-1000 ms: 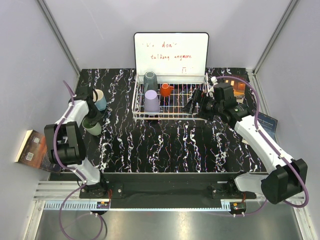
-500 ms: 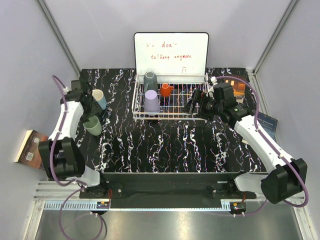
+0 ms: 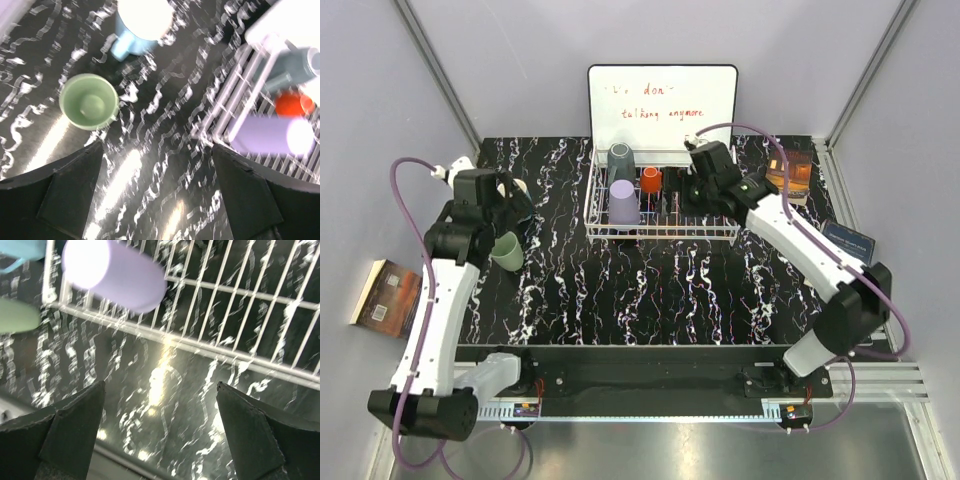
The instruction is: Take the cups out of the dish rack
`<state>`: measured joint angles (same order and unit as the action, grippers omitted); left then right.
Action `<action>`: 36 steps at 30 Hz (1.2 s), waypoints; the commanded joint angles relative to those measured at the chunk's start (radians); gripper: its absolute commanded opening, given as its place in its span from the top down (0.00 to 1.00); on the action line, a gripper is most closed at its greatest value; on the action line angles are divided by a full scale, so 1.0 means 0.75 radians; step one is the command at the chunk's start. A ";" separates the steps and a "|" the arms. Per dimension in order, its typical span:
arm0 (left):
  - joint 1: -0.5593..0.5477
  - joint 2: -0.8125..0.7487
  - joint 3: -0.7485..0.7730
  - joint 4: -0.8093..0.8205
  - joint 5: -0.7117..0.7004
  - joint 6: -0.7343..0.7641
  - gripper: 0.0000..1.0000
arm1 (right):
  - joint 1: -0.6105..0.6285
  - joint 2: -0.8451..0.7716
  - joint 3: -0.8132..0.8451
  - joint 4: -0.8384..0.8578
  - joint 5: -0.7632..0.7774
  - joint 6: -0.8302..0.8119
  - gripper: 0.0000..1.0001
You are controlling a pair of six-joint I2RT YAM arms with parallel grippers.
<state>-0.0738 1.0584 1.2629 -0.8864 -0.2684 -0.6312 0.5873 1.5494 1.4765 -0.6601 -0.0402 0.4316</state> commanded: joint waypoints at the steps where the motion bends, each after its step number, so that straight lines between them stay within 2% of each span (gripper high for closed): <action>1: -0.089 -0.100 -0.101 -0.009 -0.039 -0.032 0.04 | 0.023 0.135 0.193 -0.071 0.152 -0.095 0.00; 9: -0.288 -0.284 -0.389 0.061 -0.027 -0.130 0.04 | 0.125 0.464 0.579 -0.114 0.199 -0.191 0.00; 18: -0.390 -0.384 -0.369 -0.035 -0.074 -0.142 0.01 | 0.219 0.740 0.927 -0.200 0.242 -0.256 0.00; 31: -0.394 -0.423 -0.373 -0.103 -0.078 -0.120 0.01 | 0.221 1.012 1.136 -0.259 0.303 -0.250 0.00; 36: -0.394 -0.431 -0.379 -0.103 -0.074 -0.116 0.01 | 0.221 1.053 1.165 -0.265 0.305 -0.250 0.02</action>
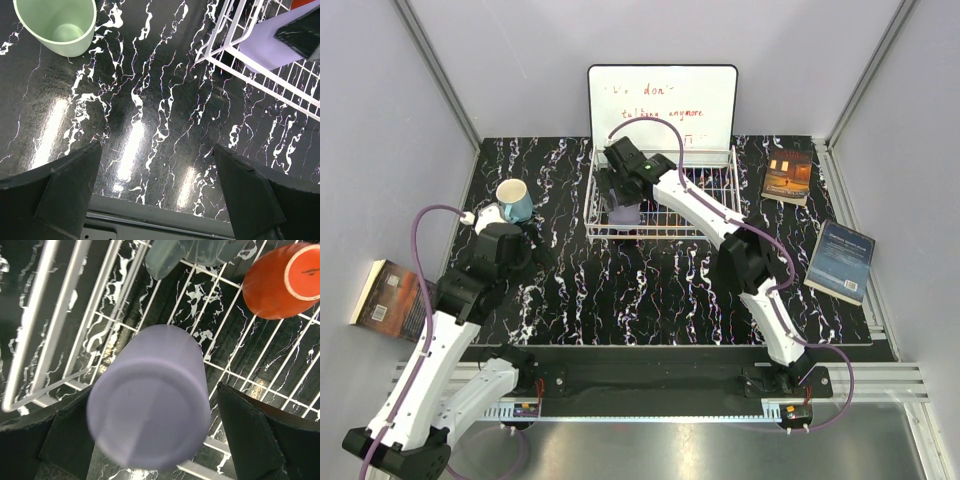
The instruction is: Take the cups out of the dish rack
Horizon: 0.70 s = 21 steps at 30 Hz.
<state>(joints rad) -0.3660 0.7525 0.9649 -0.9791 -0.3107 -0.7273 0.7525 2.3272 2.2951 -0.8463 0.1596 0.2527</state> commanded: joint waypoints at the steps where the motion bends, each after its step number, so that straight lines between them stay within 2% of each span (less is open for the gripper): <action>1: -0.005 -0.028 0.012 0.019 -0.019 0.015 0.01 | 0.001 0.020 0.073 -0.017 0.039 -0.010 0.04; 2: -0.005 -0.032 0.010 0.019 -0.017 0.015 0.01 | 0.003 0.018 0.071 -0.017 0.045 -0.008 0.08; 3: -0.005 -0.040 0.008 0.017 -0.017 0.015 0.01 | 0.001 0.018 0.073 -0.017 0.051 -0.006 0.21; 7: -0.007 -0.056 -0.008 0.019 -0.015 0.015 0.02 | 0.001 -0.002 0.067 -0.019 0.059 0.001 0.51; 9: -0.007 -0.058 -0.010 0.021 -0.009 0.013 0.02 | 0.001 -0.010 0.055 -0.021 0.063 0.003 0.57; 11: -0.007 -0.060 -0.014 0.019 -0.007 0.008 0.03 | 0.003 -0.037 0.032 -0.021 0.069 0.007 0.70; 12: -0.009 -0.056 -0.014 0.021 -0.005 0.008 0.03 | 0.003 -0.059 0.026 -0.021 0.069 0.003 0.79; 13: -0.009 -0.056 -0.012 0.023 -0.007 0.008 0.03 | 0.003 -0.074 0.020 -0.021 0.069 0.001 1.00; 17: -0.013 -0.046 -0.004 0.031 -0.015 0.006 0.03 | 0.003 -0.180 -0.019 -0.023 0.086 0.007 1.00; 21: -0.017 -0.016 0.030 0.045 -0.036 0.012 0.04 | 0.001 -0.388 -0.084 -0.021 0.102 0.015 1.00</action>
<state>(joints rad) -0.3706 0.7219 0.9550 -0.9833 -0.3115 -0.7273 0.7521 2.2700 2.2448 -0.8768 0.1959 0.2543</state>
